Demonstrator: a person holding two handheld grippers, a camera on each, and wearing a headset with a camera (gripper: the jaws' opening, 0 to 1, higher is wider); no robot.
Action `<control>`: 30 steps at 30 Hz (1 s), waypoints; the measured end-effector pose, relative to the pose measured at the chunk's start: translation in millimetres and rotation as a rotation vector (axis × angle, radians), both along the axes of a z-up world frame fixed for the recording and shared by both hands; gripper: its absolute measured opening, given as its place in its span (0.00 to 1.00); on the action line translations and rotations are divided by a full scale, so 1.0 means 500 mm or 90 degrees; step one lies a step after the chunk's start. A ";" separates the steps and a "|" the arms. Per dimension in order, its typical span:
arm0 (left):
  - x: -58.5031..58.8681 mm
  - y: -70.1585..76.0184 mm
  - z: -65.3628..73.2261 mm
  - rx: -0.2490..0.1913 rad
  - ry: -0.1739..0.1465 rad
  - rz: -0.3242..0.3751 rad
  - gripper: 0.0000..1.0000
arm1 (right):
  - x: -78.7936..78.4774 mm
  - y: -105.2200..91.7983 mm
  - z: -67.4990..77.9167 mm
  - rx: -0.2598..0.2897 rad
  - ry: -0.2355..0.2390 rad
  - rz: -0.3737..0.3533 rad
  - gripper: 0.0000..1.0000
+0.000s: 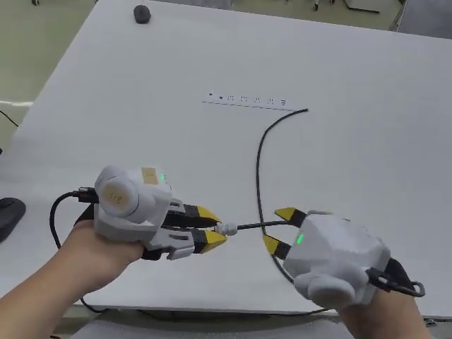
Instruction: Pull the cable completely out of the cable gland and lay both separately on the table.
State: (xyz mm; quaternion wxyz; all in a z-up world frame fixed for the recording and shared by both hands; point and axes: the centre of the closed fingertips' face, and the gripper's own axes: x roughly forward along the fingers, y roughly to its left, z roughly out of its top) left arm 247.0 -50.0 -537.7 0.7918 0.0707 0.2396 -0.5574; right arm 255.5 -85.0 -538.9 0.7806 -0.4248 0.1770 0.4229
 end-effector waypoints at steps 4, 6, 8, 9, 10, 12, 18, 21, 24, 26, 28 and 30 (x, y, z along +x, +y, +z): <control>0.000 -0.004 0.000 0.002 -0.001 -0.003 0.15 | -0.004 0.032 -0.003 -0.017 -0.008 0.034 0.14; 0.001 -0.006 0.001 0.003 -0.003 -0.003 0.15 | -0.001 0.038 -0.001 -0.021 -0.010 0.039 0.11; 0.000 -0.008 0.004 0.001 -0.004 -0.005 0.15 | 0.001 0.038 -0.002 -0.023 -0.004 0.040 0.08; -0.001 -0.009 0.005 0.001 -0.004 -0.005 0.15 | 0.001 0.039 -0.002 -0.020 -0.003 0.042 0.08; -0.003 -0.010 0.005 0.001 -0.005 -0.005 0.15 | 0.002 0.038 -0.003 -0.020 -0.002 0.041 0.08; -0.005 -0.011 0.004 0.001 -0.003 -0.005 0.15 | 0.005 0.030 -0.011 -0.029 0.007 0.035 0.06; -0.005 -0.012 0.005 0.001 -0.006 -0.006 0.15 | 0.007 0.021 -0.017 0.000 0.032 0.011 0.02; -0.004 -0.010 0.003 0.004 -0.006 -0.003 0.15 | 0.011 0.012 -0.022 0.028 0.062 -0.029 0.02; -0.001 -0.008 0.006 0.001 -0.007 0.001 0.15 | 0.018 0.002 -0.021 0.060 0.079 -0.061 0.02; 0.003 -0.007 0.009 -0.002 -0.009 0.004 0.15 | 0.025 -0.010 -0.020 0.092 0.095 -0.103 0.02; 0.006 -0.007 0.014 -0.009 -0.007 0.007 0.15 | 0.029 -0.018 -0.020 0.104 0.105 -0.121 0.01; 0.008 -0.008 0.015 -0.008 -0.011 0.007 0.15 | 0.032 -0.026 -0.023 0.131 0.124 -0.151 0.01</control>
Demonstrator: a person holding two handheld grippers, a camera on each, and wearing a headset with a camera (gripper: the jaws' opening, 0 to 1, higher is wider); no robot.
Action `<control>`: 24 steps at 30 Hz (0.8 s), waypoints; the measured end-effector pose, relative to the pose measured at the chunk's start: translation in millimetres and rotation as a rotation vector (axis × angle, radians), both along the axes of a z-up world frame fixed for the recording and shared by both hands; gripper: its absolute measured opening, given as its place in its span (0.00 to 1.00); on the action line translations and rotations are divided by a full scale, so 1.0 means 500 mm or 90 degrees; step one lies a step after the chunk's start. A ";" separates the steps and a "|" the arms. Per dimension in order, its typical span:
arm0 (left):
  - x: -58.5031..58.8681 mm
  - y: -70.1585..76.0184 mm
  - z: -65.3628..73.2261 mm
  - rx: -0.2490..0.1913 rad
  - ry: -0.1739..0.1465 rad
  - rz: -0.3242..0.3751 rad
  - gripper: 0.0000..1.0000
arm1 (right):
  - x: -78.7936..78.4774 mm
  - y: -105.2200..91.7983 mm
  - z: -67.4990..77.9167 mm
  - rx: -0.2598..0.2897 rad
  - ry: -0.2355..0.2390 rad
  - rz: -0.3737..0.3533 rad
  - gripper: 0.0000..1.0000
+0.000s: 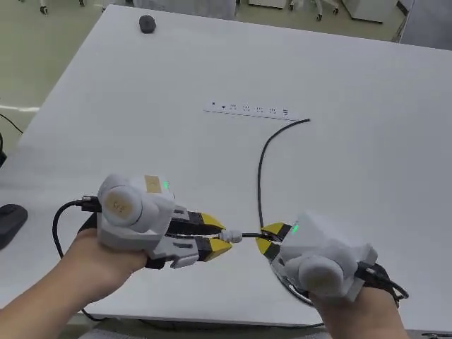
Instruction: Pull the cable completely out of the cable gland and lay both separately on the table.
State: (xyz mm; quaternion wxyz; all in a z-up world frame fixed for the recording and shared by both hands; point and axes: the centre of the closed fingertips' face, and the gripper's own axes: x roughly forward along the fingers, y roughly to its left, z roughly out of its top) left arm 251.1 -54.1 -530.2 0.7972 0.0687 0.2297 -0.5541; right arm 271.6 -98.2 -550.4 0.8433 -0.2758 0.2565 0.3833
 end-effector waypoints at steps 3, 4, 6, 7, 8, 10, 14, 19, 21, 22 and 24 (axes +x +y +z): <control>0.002 -0.002 -0.001 0.001 -0.002 0.000 0.15 | 0.010 -0.022 -0.010 0.030 0.021 -0.038 0.01; 0.003 -0.003 0.000 0.001 -0.003 0.000 0.15 | 0.014 -0.028 -0.011 0.035 0.019 -0.047 0.01; 0.003 -0.004 0.000 0.000 -0.003 -0.001 0.15 | 0.018 -0.041 -0.017 0.037 0.022 -0.057 0.01; 0.002 -0.004 -0.001 0.001 -0.003 -0.001 0.15 | 0.019 -0.046 -0.019 0.037 0.021 -0.062 0.01; 0.002 -0.004 -0.003 0.003 -0.003 -0.002 0.15 | 0.021 -0.052 -0.026 0.039 0.024 -0.070 0.01; -0.001 -0.003 -0.007 0.009 -0.002 -0.006 0.15 | 0.025 -0.064 -0.037 0.050 0.034 -0.093 0.01; -0.004 -0.002 -0.011 0.013 -0.002 -0.010 0.15 | 0.028 -0.088 -0.057 0.048 0.047 -0.126 0.00; -0.010 -0.004 -0.015 0.022 -0.003 -0.013 0.15 | 0.027 -0.120 -0.093 0.071 0.093 -0.183 0.00; -0.013 -0.004 -0.018 0.023 -0.003 -0.014 0.15 | 0.028 -0.132 -0.100 0.058 0.091 -0.183 0.00; -0.013 -0.004 -0.019 0.024 -0.003 -0.014 0.15 | 0.027 -0.134 -0.102 0.056 0.087 -0.182 0.01; -0.015 -0.003 -0.022 0.029 -0.003 -0.014 0.15 | 0.029 -0.135 -0.101 0.040 0.069 -0.162 0.01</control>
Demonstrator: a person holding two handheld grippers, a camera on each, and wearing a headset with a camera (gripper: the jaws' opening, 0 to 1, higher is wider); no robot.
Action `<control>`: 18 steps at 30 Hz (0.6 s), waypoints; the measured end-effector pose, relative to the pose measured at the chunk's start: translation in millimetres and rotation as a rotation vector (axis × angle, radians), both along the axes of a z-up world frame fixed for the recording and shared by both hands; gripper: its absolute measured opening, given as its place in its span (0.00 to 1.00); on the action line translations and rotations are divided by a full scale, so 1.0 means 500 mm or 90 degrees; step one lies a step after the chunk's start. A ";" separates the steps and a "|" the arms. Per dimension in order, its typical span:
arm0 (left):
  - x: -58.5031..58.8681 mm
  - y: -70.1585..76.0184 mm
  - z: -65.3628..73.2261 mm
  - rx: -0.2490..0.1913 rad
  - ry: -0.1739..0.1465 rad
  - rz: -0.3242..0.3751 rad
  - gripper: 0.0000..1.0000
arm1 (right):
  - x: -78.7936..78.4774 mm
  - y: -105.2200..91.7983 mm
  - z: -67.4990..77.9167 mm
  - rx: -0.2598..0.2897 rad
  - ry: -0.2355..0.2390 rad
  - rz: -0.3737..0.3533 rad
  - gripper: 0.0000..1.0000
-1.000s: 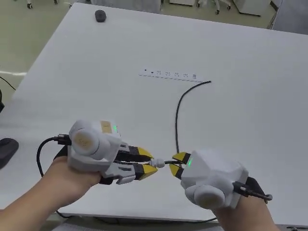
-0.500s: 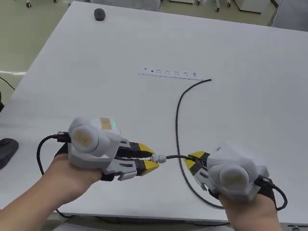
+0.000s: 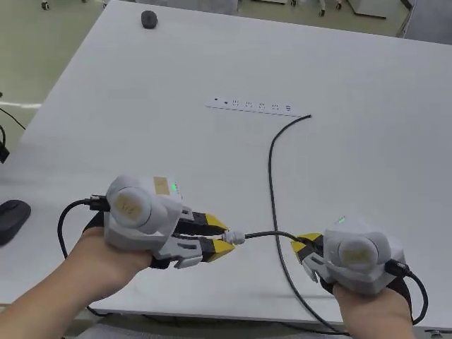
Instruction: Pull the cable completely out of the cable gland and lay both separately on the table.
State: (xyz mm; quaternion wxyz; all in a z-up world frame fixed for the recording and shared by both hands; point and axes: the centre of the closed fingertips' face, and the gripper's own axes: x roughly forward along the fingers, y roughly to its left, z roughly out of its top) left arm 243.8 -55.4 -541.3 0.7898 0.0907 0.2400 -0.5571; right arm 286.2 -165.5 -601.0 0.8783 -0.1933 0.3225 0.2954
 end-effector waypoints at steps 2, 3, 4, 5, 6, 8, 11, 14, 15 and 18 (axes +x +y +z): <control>-0.001 0.000 0.000 0.003 0.000 0.003 0.15 | 0.001 0.003 0.001 0.001 -0.009 0.015 0.02; -0.003 -0.001 0.001 0.003 0.001 0.004 0.15 | 0.001 0.004 -0.001 0.000 -0.007 0.018 0.02; -0.005 -0.001 0.000 0.003 0.002 0.004 0.15 | 0.001 0.005 -0.003 0.000 -0.007 0.022 0.02; -0.006 -0.001 -0.001 0.004 0.003 0.005 0.15 | 0.002 0.006 -0.004 0.001 -0.007 0.025 0.03; -0.008 0.000 -0.003 0.008 0.003 0.005 0.15 | 0.004 0.006 -0.004 0.000 -0.009 0.025 0.03; -0.010 0.001 -0.004 0.011 0.004 0.004 0.15 | 0.004 0.007 -0.002 -0.001 -0.007 0.029 0.04; -0.009 0.004 -0.001 0.009 0.005 0.003 0.15 | 0.007 0.008 0.015 -0.014 -0.024 0.043 0.05; -0.002 0.007 0.001 0.005 0.005 0.008 0.15 | 0.003 0.027 0.034 -0.027 -0.047 0.088 0.08; -0.001 0.006 0.001 0.005 0.006 0.008 0.15 | 0.000 0.036 0.040 -0.033 -0.055 0.108 0.12; -0.001 0.001 0.003 -0.001 0.012 0.004 0.15 | -0.018 0.067 0.061 -0.065 -0.073 0.163 0.17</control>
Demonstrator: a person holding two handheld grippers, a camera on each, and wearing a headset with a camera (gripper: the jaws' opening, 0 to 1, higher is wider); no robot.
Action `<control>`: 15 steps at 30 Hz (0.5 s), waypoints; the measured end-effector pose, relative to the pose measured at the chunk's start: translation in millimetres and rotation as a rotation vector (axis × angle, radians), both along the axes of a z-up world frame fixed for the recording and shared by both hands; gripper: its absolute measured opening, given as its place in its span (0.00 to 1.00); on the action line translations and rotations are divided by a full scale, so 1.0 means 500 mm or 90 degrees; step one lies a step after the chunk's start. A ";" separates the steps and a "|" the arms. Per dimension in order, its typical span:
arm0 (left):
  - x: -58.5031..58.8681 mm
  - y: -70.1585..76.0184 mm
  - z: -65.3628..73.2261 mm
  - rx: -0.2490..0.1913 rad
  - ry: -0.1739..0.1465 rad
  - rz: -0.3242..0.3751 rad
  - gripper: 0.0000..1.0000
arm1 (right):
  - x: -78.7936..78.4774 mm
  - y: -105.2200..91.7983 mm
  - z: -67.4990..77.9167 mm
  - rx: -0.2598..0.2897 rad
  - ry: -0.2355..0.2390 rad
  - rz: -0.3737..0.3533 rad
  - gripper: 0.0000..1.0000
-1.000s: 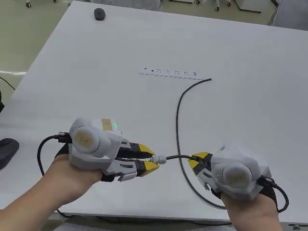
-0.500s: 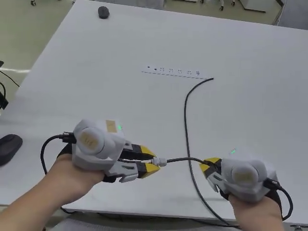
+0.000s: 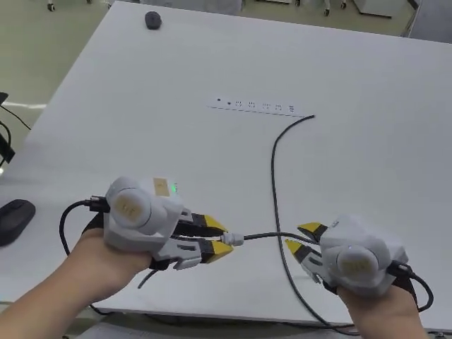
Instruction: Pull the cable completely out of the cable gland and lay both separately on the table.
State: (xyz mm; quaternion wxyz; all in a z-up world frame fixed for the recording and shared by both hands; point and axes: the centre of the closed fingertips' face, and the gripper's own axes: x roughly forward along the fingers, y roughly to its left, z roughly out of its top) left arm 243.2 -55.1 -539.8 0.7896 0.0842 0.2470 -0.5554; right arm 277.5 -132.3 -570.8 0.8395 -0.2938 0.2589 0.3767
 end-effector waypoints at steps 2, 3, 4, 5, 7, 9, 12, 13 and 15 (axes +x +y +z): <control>0.001 -0.004 -0.001 -0.005 0.007 0.001 0.15 | -0.009 0.026 0.019 0.000 -0.022 0.027 0.16; 0.003 -0.005 -0.006 0.000 0.003 0.001 0.15 | -0.015 0.040 0.025 -0.011 -0.030 0.047 0.16; 0.004 -0.006 -0.009 0.004 0.003 0.002 0.15 | -0.023 0.052 0.027 -0.016 -0.029 0.064 0.16; 0.003 -0.007 -0.009 0.002 0.006 0.001 0.15 | -0.034 0.072 0.029 -0.020 -0.028 0.094 0.16; -0.001 -0.010 -0.007 -0.002 0.009 -0.003 0.15 | -0.049 0.101 0.032 -0.038 -0.041 0.145 0.17; -0.004 -0.010 -0.009 0.004 0.007 -0.012 0.15 | -0.060 0.123 0.034 -0.052 -0.054 0.182 0.17; -0.007 -0.008 -0.007 0.004 0.006 -0.016 0.15 | -0.066 0.138 0.032 -0.066 -0.059 0.198 0.14; -0.007 -0.007 -0.007 0.005 0.004 -0.016 0.15 | -0.065 0.142 0.031 -0.070 -0.064 0.203 0.11; -0.008 -0.003 -0.009 0.010 0.005 -0.014 0.15 | -0.063 0.140 0.030 -0.085 -0.069 0.205 0.05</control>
